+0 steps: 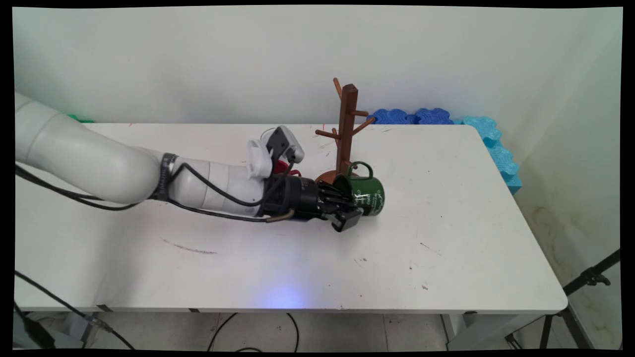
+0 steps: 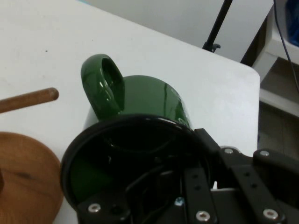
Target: Place the picked object on the table
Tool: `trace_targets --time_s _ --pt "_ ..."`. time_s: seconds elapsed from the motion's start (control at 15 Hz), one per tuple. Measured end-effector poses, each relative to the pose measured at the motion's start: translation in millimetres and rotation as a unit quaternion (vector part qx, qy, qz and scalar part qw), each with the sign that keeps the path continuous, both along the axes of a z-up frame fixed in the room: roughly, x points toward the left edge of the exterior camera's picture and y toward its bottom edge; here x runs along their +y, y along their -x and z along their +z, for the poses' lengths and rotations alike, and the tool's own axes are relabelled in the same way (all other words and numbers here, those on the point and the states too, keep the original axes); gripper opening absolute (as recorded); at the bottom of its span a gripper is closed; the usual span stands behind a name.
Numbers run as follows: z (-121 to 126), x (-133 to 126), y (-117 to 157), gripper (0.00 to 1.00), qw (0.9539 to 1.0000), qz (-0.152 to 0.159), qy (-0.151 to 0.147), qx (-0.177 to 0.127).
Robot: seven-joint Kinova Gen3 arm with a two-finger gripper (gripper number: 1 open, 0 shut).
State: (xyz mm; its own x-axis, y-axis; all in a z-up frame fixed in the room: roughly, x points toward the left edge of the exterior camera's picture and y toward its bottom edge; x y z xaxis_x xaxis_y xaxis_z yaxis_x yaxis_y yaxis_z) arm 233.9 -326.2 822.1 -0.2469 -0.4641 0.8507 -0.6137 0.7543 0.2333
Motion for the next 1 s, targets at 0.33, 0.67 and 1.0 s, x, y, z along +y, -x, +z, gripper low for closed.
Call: trace_targets --time_s 0.33,0.67,1.0 --pt "27 5 -10 0.0 0.9991 -0.01 -0.009 -0.039" --pt "55 5 -18 0.0 0.9969 -0.027 -0.015 -0.072" --pt "81 4 -25 0.0 0.9922 -0.055 -0.026 -0.109"
